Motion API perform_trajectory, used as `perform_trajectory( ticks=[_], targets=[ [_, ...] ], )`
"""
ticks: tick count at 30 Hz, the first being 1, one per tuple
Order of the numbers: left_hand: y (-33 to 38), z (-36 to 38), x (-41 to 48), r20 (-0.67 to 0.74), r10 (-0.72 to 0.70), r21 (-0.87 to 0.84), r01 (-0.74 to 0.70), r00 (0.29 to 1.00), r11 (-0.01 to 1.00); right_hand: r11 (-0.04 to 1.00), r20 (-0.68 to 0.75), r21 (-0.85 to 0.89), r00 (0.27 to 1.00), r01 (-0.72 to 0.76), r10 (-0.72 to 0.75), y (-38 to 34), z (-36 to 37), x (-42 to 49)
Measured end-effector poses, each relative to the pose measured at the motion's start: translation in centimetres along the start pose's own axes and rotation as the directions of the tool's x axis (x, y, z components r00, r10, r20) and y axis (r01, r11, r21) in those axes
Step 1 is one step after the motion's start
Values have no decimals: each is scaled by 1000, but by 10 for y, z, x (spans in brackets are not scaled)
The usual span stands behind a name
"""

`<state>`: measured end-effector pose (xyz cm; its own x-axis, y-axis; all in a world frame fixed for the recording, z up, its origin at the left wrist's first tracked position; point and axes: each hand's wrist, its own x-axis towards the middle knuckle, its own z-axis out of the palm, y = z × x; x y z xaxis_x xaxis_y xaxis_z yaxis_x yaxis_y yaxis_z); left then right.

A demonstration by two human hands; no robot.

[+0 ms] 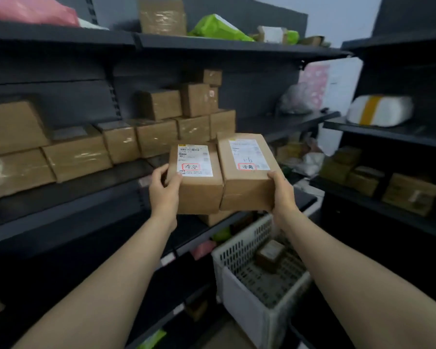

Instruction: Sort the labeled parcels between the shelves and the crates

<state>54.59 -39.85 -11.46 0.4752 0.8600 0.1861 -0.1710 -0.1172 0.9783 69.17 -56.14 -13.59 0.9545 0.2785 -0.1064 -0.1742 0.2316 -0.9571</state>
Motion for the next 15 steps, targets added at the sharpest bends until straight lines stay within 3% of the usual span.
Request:
perform_trajectory(
  ticks=[4,7,11,15],
  targets=[
    [-32,78,-38,174,-72,30,68,982,997,1000,-193,13,981,-10,12,11,-103,-4],
    [-62,137,-70,316,-214,59,206,924,977,1000,-320,-4,947,-28,25,16,-179,-12],
    [-108,216,-114,502,-410,151,389,762,909,996,-468,0,880,-92,81,30,-278,-19],
    [-158,282,-151,567,-576,317,490,589,812,987,-557,22,817,-161,146,56,-357,-16]
  ],
)
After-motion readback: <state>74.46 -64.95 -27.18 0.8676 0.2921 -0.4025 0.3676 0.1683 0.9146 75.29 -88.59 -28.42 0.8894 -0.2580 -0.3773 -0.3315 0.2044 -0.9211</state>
